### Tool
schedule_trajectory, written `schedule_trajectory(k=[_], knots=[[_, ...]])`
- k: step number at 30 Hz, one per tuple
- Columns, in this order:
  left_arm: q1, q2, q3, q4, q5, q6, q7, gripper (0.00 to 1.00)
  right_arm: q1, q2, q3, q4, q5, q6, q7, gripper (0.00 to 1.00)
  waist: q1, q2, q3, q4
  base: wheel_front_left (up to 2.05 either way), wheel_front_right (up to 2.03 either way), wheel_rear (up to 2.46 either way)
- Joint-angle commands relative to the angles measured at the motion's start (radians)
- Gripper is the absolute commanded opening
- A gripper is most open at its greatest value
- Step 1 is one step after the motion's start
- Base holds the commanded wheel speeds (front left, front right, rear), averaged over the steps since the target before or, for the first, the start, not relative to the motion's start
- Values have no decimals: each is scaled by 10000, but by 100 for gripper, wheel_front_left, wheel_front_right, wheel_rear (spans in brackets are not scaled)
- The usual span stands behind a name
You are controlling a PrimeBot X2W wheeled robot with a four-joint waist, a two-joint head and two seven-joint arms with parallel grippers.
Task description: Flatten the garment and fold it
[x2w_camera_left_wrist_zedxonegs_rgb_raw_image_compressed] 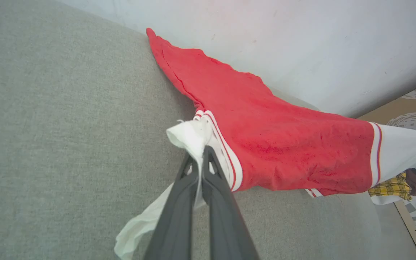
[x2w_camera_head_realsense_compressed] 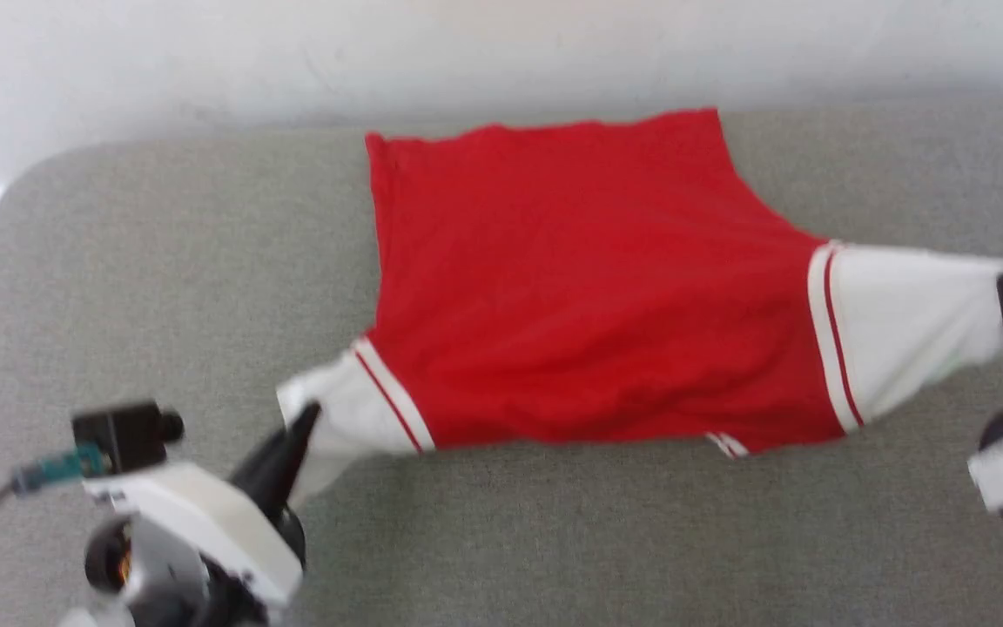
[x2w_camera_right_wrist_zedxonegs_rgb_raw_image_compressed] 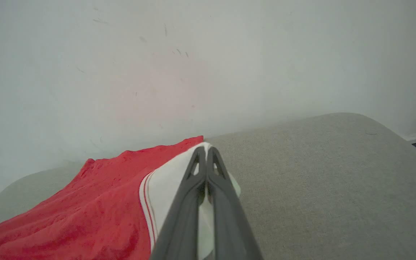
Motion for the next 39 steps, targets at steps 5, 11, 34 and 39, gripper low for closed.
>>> schedule_trajectory(k=[5, 11, 34, 39], knots=[[1783, -34, -283, -745, 190, 155, 56, 0, 1821, 35, -410, -324, 1178, -7, -266, 0, 2, 0, -739, 10, 0, 0, 0], [2923, -106, -212, -1380, 149, 337, -18, 0, 3293, 37, -410, -351, 1979, -7, -714, 0, 2, 0, -1068, 8, 0, 0, 0], [2448, -587, -871, -1240, 635, 304, -700, 0, 2890, 39, 904, 3526, -1185, -7, -903, 0, 2, 0, -132, 483, 0, 0, 0], [2068, -594, -1090, -1094, 677, 189, -651, 0, 2323, 39, 959, 4663, -1594, -7, -936, 0, 2, 0, -25, 604, 0, 0, 0]])
